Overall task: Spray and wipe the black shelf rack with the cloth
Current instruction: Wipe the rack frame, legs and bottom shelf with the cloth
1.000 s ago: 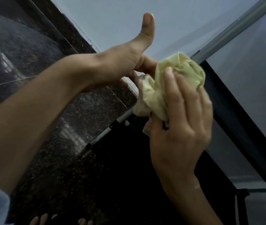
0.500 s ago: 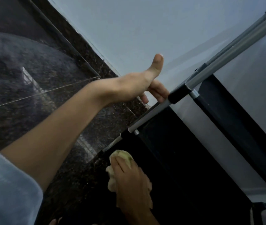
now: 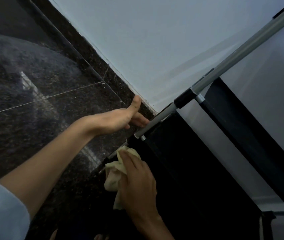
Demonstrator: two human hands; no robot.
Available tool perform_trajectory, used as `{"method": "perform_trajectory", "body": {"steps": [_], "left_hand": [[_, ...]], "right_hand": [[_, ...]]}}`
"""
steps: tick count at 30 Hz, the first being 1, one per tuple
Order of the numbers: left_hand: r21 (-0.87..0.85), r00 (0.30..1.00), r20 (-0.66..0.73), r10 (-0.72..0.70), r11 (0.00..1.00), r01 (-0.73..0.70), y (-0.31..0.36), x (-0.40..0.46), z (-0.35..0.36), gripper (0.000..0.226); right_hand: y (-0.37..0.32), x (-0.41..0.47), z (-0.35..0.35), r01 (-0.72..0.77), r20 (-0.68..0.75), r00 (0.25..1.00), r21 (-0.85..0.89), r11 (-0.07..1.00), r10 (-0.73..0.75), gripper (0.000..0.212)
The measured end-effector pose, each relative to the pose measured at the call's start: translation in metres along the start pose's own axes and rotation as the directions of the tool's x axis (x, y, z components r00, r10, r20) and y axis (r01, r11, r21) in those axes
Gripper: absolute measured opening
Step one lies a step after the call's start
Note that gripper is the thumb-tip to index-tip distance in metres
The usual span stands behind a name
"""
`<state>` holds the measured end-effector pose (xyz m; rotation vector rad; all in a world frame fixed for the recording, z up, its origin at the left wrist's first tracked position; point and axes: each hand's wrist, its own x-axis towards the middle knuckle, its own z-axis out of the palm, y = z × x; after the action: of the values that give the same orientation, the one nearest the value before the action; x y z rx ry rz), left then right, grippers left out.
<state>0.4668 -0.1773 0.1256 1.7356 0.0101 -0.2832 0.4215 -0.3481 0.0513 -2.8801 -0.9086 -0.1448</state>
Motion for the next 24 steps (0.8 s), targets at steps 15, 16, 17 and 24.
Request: {"method": "perform_trajectory", "body": {"steps": [15, 16, 17, 24], "left_hand": [[-0.194, 0.997, -0.030, -0.070, 0.979, 0.063, -0.038, 0.013, 0.006, 0.079], [-0.204, 0.997, -0.032, -0.063, 0.977, 0.056, -0.039, 0.013, 0.007, 0.078], [-0.206, 0.998, -0.034, -0.059, 0.977, 0.050, -0.040, 0.014, 0.007, 0.078], [-0.163, 0.994, -0.039, -0.099, 0.982, 0.091, -0.039, 0.016, 0.006, 0.083]], "right_hand": [[0.022, 0.006, 0.052, 0.191, -0.069, 0.975, -0.211, 0.959, -0.209, 0.048], [0.025, -0.003, 0.055, 0.200, -0.103, 0.970, -0.193, 0.961, -0.222, 0.044], [0.026, -0.012, 0.054, 0.223, -0.171, 0.951, -0.197, 0.955, -0.258, 0.036], [0.009, 0.017, 0.018, 0.201, -0.534, 0.787, -0.253, 0.946, -0.310, 0.028]]}}
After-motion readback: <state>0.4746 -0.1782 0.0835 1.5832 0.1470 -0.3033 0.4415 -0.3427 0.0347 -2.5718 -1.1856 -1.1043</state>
